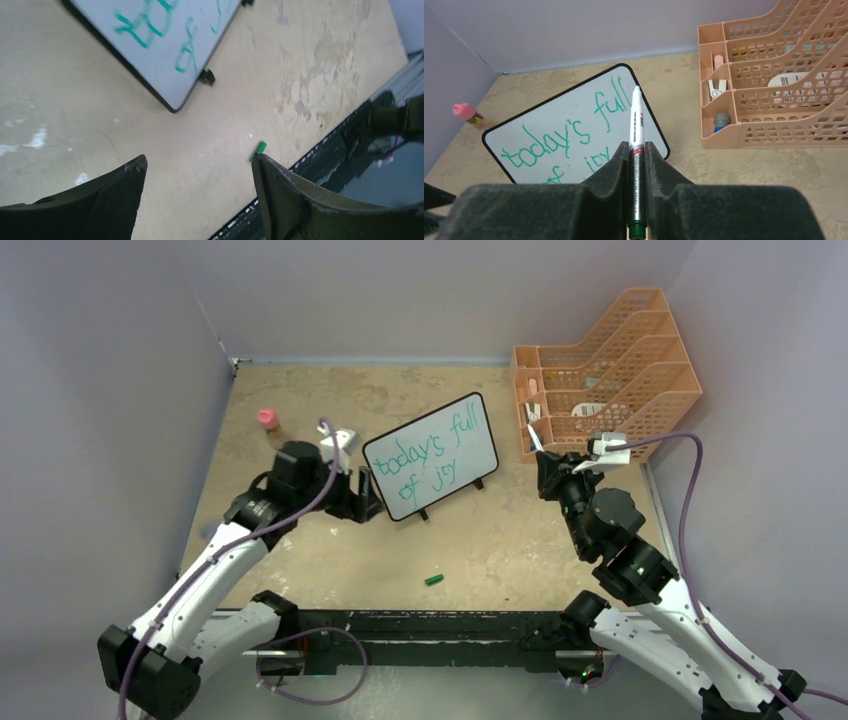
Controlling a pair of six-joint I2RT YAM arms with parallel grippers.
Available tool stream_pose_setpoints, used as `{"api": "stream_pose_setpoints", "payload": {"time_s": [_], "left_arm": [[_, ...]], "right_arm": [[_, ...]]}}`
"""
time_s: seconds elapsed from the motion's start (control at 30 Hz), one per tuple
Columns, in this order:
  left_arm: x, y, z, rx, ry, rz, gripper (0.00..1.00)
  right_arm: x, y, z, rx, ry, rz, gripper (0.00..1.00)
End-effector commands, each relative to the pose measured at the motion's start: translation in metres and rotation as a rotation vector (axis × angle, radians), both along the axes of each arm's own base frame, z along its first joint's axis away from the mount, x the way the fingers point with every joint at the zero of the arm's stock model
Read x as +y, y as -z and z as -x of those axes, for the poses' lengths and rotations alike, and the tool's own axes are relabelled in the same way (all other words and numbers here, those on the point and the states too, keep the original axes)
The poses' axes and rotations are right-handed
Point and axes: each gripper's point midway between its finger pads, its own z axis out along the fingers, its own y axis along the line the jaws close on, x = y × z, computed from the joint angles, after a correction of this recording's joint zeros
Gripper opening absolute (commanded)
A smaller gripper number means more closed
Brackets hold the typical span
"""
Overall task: Write a sentence on the whiteboard
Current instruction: Close the whiteboard marker at the center of the board.
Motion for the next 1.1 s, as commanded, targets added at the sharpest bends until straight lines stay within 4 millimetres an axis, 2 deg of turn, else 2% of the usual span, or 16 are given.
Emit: {"api": "stream_pose_setpoints", "payload": {"time_s": [0.0,0.13,0.33,0.57,0.73,1.07], "left_arm": [[-0.026,0.008,0.017,0.034,0.024,-0.113,0.74],[-0.053,0.027,0.036,0.057,0.101,-0.200,0.74],[-0.077,0.059,0.056,0.089,0.222,-0.331,0.73],[-0.117,0.099,0.077,0.114,0.382,-0.412,0.66],[-0.129,0.125,0.089,0.105,0.480,-0.517,0.63],[-0.161,0.145,0.096,0.141,0.648,-0.513,0.48]], "right_arm": [[-0.003,-0.010,-0.002,-0.060,0.007,0.003,0.00],[0.000,-0.009,-0.003,-0.079,-0.004,0.004,0.00],[-0.007,-0.009,-0.002,-0.094,0.024,-0.007,0.00],[-0.015,-0.007,0.000,-0.097,0.058,-0.019,0.00],[-0.016,-0.005,0.001,-0.097,0.060,-0.024,0.00],[-0.022,-0.007,0.002,-0.110,0.083,-0.023,0.00]]}}
